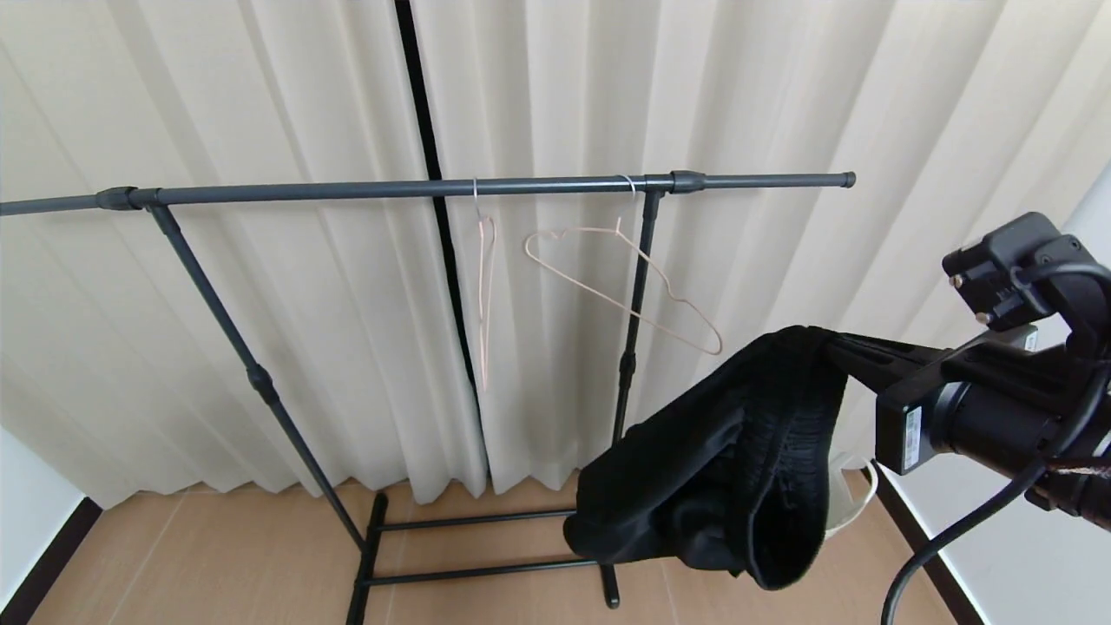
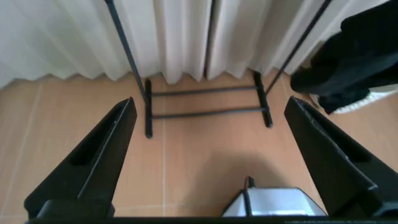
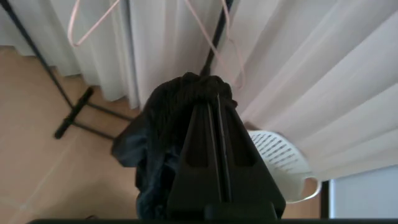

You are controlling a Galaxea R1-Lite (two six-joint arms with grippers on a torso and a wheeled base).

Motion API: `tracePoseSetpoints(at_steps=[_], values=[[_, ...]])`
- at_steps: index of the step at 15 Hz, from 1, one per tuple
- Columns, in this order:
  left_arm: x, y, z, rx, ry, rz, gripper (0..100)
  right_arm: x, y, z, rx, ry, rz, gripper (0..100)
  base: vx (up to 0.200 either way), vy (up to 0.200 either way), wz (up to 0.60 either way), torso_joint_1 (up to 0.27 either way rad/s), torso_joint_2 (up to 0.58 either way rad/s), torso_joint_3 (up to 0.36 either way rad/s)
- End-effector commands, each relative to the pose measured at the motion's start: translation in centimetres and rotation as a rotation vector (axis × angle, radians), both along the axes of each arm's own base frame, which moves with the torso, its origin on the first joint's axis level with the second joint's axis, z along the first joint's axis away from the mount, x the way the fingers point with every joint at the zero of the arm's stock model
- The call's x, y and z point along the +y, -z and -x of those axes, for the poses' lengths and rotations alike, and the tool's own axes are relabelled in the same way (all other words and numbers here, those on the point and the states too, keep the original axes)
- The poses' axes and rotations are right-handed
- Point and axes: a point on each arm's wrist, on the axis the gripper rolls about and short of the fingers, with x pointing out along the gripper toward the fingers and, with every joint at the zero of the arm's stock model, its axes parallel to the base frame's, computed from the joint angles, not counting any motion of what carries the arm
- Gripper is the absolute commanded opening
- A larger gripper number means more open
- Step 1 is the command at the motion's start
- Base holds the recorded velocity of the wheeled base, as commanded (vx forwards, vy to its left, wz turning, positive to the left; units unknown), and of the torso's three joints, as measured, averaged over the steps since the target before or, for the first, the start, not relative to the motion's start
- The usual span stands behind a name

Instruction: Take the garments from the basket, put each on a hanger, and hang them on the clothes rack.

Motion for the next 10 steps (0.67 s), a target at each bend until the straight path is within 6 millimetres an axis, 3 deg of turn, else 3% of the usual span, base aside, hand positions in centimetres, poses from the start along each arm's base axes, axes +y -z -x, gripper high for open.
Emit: tracePoseSetpoints(at_steps=[1, 4, 6, 10], values=[[-0.1, -3.7, -4.5, 0.205, 0.088, 0.062, 100, 3.9, -3.8, -2.2, 0.220, 0.001, -0.109, 0, 0.000, 0.000, 0.00, 0.000, 0.00, 0.000], [-1.4, -7.0, -8.0, 0.264, 0.181, 0.207, 100, 7.4, -4.5, -5.2, 0.296, 0.032, -0.172, 0, 0.000, 0.000, 0.00, 0.000, 0.00, 0.000], [-3.6, -8.7, -10.5, 0.357, 0.247, 0.336, 100, 9.7, -3.9, -5.4, 0.311, 0.012, -0.168, 0, 0.000, 0.000, 0.00, 0.000, 0.00, 0.000], [-8.5, -8.4, -13.8, 0.565, 0.330, 0.438, 100, 11.4, -3.1, -6.3, 0.314, 0.052, -0.188, 0, 0.000, 0.000, 0.00, 0.000, 0.00, 0.000]])
